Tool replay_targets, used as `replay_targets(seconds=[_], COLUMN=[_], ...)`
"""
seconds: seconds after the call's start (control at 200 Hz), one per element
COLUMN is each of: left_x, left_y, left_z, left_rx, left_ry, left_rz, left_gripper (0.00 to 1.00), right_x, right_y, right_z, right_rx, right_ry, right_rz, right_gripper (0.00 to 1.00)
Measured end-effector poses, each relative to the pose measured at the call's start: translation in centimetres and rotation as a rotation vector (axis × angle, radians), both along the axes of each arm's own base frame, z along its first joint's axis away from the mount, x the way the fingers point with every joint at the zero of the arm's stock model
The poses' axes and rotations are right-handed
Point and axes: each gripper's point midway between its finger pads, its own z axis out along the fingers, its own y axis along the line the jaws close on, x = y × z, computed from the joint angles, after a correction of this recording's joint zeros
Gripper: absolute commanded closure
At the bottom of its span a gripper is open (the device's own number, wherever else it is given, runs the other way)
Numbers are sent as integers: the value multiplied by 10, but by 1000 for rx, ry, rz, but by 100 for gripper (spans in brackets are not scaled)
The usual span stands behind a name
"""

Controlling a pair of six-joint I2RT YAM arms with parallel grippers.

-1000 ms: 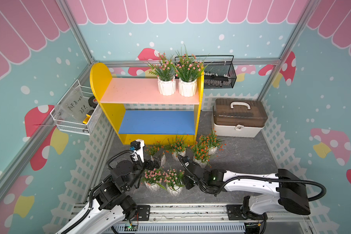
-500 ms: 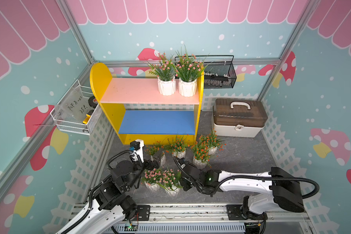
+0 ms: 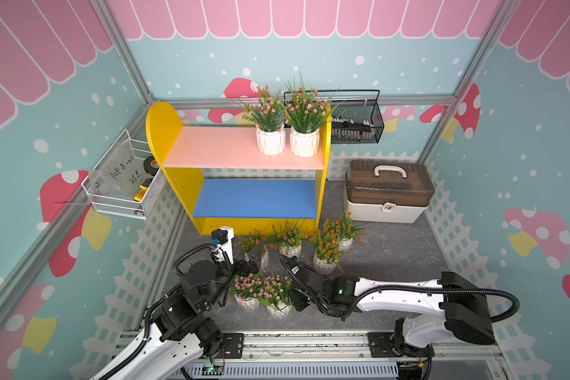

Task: Place the baby's breath potted plants on the rack by color
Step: Pick up the baby's breath potted plant from the center of the board.

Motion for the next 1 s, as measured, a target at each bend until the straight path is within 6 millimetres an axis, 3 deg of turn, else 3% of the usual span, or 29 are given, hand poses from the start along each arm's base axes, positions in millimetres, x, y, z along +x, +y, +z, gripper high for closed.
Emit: replay_targets(seconds=[0.67, 1.001], left_x=[0, 0], left_y=[0, 0], left_z=[-1, 0], left_rx=[2, 1], left_ry=[2, 1], left_rz=[1, 0], left_gripper=[1, 1], right_x=[5, 10], right_y=[15, 14], right_z=[-24, -24], right_rx=[-88, -122], right_ry=[41, 18], right_rz=[-37, -59], right_gripper=[82, 94])
